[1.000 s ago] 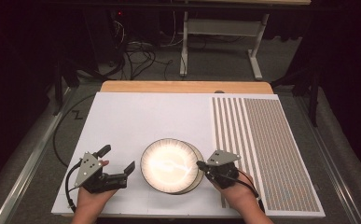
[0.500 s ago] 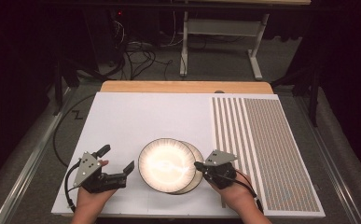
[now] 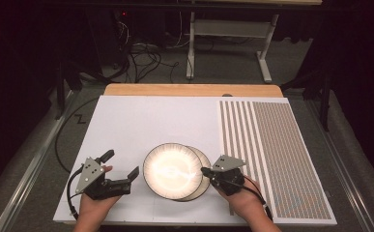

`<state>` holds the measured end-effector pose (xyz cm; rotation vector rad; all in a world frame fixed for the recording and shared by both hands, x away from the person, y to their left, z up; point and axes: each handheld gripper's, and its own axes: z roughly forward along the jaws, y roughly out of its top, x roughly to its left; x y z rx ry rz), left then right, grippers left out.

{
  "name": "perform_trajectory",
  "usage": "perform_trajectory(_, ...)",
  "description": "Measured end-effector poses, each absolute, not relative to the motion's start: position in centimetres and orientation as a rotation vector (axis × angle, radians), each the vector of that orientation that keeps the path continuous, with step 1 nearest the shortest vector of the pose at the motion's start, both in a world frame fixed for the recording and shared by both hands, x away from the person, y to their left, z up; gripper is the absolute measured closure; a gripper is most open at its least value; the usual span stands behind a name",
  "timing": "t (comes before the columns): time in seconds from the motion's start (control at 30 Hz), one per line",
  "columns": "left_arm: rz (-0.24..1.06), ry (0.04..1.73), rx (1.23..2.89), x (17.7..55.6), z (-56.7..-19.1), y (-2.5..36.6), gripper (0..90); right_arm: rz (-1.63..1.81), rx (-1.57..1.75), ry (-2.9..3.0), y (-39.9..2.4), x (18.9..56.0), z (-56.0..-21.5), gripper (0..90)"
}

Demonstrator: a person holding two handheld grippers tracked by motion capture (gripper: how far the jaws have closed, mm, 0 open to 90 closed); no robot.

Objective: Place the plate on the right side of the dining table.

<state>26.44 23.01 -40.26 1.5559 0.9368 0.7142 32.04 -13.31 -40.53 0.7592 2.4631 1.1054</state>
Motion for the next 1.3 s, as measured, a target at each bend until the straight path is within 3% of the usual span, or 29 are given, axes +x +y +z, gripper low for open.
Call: perform_trajectory(1.3,0.684,0.945,1.549,26.3,-39.7,23.3,0.7,1.096,0.716,2.513,-11.0,31.8,-41.4,90.0)
